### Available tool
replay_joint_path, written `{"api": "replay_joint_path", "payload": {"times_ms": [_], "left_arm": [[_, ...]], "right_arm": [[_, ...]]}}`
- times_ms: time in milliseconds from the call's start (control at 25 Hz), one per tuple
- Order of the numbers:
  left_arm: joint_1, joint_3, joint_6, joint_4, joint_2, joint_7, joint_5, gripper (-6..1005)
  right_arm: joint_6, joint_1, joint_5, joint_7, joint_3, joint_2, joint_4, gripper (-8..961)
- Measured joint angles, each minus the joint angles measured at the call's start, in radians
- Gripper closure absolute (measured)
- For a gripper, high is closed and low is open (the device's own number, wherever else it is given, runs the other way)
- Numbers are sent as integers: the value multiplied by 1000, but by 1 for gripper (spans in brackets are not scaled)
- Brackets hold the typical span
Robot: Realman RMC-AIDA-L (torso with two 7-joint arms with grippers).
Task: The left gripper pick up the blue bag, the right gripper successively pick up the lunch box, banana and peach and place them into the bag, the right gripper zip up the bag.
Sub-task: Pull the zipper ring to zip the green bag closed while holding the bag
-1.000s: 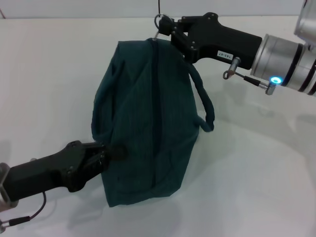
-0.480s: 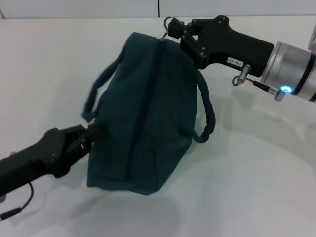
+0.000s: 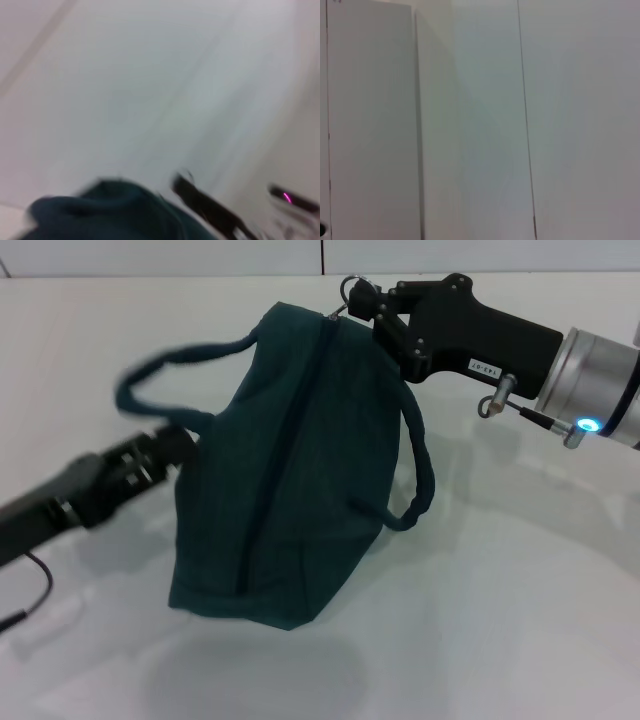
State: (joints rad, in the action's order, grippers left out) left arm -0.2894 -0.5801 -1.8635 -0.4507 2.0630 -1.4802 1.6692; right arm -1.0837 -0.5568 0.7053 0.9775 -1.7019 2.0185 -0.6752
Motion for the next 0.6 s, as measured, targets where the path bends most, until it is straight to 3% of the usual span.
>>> {"api": "replay_joint_path", "payload": {"times_ms": [360, 440, 600], "left_arm": [[-22, 0, 104, -26, -45, -205, -120, 271], [-56, 0, 176, -36, -67, -290, -116, 179], [-71, -2, 247, -39, -77, -325, -111, 130]], "right_arm": [[-2, 0, 2, -2, 2, -3, 5, 951], [-2, -1, 2, -2, 2, -3, 5, 951], [-3, -3, 2, -2, 2, -3, 5, 952]]}}
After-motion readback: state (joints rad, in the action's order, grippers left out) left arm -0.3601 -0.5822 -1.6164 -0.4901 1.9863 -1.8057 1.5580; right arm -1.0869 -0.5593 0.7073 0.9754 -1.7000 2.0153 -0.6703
